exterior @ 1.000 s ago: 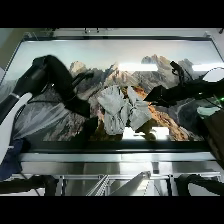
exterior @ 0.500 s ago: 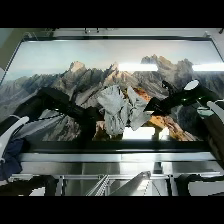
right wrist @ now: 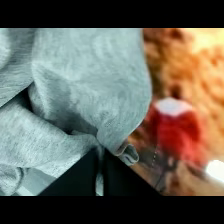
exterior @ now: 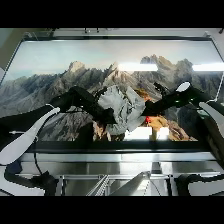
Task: Fold the shirts.
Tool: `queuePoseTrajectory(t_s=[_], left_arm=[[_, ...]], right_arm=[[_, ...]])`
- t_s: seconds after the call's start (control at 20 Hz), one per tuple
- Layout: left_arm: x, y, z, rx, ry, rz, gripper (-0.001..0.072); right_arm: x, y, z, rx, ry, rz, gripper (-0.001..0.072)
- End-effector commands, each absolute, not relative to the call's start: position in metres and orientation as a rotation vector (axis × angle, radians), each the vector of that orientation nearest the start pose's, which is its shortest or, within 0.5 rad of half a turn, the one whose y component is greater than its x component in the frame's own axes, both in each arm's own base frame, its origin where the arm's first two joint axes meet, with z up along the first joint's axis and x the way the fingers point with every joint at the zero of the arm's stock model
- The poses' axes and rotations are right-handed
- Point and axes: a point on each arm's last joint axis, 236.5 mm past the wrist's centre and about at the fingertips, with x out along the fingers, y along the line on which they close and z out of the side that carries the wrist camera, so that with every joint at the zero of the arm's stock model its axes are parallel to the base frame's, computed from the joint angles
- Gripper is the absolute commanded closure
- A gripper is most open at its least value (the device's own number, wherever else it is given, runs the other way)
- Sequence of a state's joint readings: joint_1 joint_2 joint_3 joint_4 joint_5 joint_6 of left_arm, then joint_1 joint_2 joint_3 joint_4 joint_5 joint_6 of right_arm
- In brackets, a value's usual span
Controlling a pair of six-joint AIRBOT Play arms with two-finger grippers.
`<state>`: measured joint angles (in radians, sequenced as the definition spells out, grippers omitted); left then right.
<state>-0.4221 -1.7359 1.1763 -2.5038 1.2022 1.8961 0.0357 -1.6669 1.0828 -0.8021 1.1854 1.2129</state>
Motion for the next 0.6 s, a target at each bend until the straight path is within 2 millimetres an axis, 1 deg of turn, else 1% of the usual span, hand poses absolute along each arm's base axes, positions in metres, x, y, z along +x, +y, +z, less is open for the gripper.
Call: queuePoseTrajectory(t_s=[0.0, 0.05, 0.1, 0.15, 0.2, 0.25, 0.3, 0.35, 0.4, 0.45, 0.5, 0.55], left_arm=[[0.281, -0.330, -0.078, -0.415, 1.705, -0.939, 0.0713], [0.283, -0.331, -0.068, -0.407, 1.690, -0.958, 0.0713], [0.288, -0.330, -0.052, -0.401, 1.659, -0.986, 0.0713], [0.293, -0.328, -0.032, -0.392, 1.622, -1.016, 0.0712], [0.299, -0.322, -0.005, -0.384, 1.582, -1.051, 0.0711], [0.303, -0.314, 0.024, -0.373, 1.536, -1.085, 0.0711], [0.306, -0.304, 0.057, -0.356, 1.485, -1.119, 0.0710], [0.307, -0.290, 0.093, -0.336, 1.425, -1.144, 0.0710], [0.305, -0.276, 0.126, -0.324, 1.372, -1.147, 0.0709], [0.302, -0.261, 0.161, -0.308, 1.303, -1.139, 0.0702], [0.300, -0.247, 0.195, -0.276, 1.206, -1.131, 0.0702], [0.299, -0.236, 0.224, -0.255, 1.110, -1.111, 0.0702]], right_arm=[[0.346, 0.171, -0.094, 0.547, 1.579, 0.603, 0.0696], [0.346, 0.171, -0.090, 0.544, 1.572, 0.609, 0.0697], [0.347, 0.171, -0.081, 0.537, 1.550, 0.615, 0.0697], [0.351, 0.170, -0.067, 0.537, 1.514, 0.621, 0.0698], [0.358, 0.169, -0.047, 0.548, 1.450, 0.640, 0.0698], [0.369, 0.169, -0.013, 0.583, 1.346, 0.678, 0.0698], [0.380, 0.167, 0.029, 0.632, 1.211, 0.728, 0.0698], [0.391, 0.162, 0.086, 0.680, 1.022, 0.786, 0.0698], [0.397, 0.153, 0.146, 0.709, 0.817, 0.834, 0.0697], [0.395, 0.139, 0.213, 0.714, 0.588, 0.861, 0.0696], [0.387, 0.121, 0.271, 0.686, 0.384, 0.843, 0.0697], [0.375, 0.106, 0.310, 0.645, 0.249, 0.787, 0.0697]])
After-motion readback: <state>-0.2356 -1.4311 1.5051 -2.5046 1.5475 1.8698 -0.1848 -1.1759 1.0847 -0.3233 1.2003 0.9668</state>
